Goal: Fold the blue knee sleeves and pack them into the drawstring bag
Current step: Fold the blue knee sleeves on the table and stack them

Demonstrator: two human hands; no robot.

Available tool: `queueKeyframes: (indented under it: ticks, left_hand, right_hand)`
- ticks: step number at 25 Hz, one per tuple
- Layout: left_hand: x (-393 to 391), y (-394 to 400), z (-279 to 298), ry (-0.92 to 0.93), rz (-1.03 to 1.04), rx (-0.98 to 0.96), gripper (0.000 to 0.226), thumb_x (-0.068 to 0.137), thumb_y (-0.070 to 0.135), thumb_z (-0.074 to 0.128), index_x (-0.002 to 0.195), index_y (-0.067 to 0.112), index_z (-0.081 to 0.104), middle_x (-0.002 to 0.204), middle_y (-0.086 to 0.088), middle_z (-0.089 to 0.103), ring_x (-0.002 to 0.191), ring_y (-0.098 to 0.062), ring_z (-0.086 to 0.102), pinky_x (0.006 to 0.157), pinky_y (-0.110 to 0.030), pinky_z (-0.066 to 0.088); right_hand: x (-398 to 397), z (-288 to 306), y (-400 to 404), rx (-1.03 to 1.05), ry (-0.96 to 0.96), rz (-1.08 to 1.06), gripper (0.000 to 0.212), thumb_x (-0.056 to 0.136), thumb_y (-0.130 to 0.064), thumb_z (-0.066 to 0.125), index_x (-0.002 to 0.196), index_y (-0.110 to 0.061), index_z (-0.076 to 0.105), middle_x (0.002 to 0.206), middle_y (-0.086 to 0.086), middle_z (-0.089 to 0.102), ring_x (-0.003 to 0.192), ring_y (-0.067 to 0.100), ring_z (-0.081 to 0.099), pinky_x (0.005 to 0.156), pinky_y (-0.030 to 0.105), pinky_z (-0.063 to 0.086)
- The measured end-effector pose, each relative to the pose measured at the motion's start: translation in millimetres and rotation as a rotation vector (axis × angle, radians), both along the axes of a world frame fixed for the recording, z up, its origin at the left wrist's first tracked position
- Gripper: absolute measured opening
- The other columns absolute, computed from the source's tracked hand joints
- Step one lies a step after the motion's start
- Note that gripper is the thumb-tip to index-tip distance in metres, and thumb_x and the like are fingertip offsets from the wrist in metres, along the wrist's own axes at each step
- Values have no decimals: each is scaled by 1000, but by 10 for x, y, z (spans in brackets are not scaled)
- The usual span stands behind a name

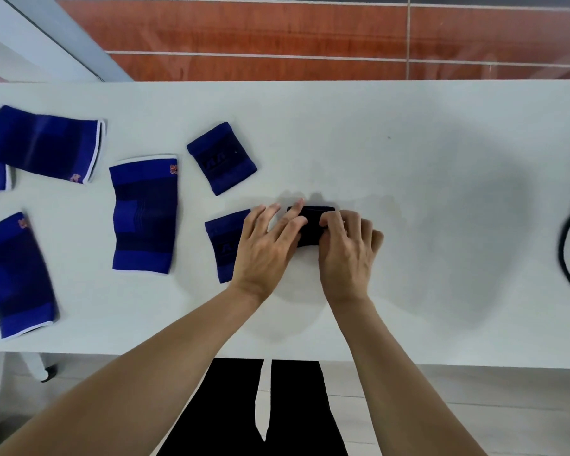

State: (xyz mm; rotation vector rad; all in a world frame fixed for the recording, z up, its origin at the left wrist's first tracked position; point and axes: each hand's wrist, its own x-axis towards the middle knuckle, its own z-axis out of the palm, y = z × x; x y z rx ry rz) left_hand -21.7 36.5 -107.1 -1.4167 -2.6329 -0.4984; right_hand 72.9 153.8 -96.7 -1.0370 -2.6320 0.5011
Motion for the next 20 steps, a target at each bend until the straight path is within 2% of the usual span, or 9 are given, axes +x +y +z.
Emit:
queueKeyframes:
  ticks: [3, 5, 8, 10, 13, 18, 20]
  left_hand:
    - [-32, 45, 16, -84, 8, -20, 19, 103, 24, 57, 119, 18, 65, 147, 5, 56, 129, -33, 56, 112, -47, 39]
    - [-117, 178, 21, -110, -8, -39, 21, 103, 26, 56, 121, 19, 65, 147, 7, 56, 130, -32, 55, 113, -45, 37]
    - [-278, 468, 13, -146, -41, -74, 23, 102, 28, 55, 123, 21, 62, 147, 8, 56, 132, -31, 52, 111, -42, 35]
    - [-367, 682, 11, -169, -55, -91, 24, 100, 28, 57, 123, 23, 61, 147, 9, 56, 132, -30, 51, 108, -39, 34]
    - [-468, 938, 28, -188, -67, -129, 26, 99, 25, 55, 125, 24, 57, 151, 7, 52, 132, -31, 51, 107, -39, 34]
    - [-425, 738, 182, -257, -26, -218, 53, 97, 15, 51, 148, 26, 44, 164, -9, 26, 141, -32, 38, 114, -43, 33]
    - [-447, 430, 250, -299, 65, -210, 56, 96, 16, 45, 151, 24, 40, 164, -9, 27, 141, -31, 38, 115, -44, 34]
  right_hand:
    - [48, -22, 87, 31, 26, -16, 17, 95, -14, 65, 108, -22, 70, 105, -2, 64, 94, 27, 56, 87, 40, 38]
    - [41, 2, 183, 45, 51, -33, 23, 97, -19, 65, 119, -22, 70, 115, 0, 64, 103, 26, 57, 92, 40, 38]
    - [76, 5, 334, 42, 96, 72, 34, 96, -14, 62, 129, -15, 66, 129, 2, 65, 117, 24, 58, 100, 40, 39]
    - [94, -34, 409, -6, 24, 125, 43, 95, -9, 55, 137, -13, 61, 139, 2, 62, 130, 23, 55, 109, 42, 36]
    - [26, -53, 501, -37, -96, 83, 55, 94, -12, 51, 148, -14, 49, 152, 2, 51, 145, 22, 42, 120, 45, 26]
    - [-99, 17, 554, -26, -114, 45, 58, 89, -10, 59, 147, -13, 51, 149, 3, 54, 141, 24, 45, 119, 46, 26]
    - [-129, 53, 509, -22, -101, 27, 56, 88, -10, 61, 144, -12, 54, 146, 5, 57, 138, 26, 48, 117, 46, 29]
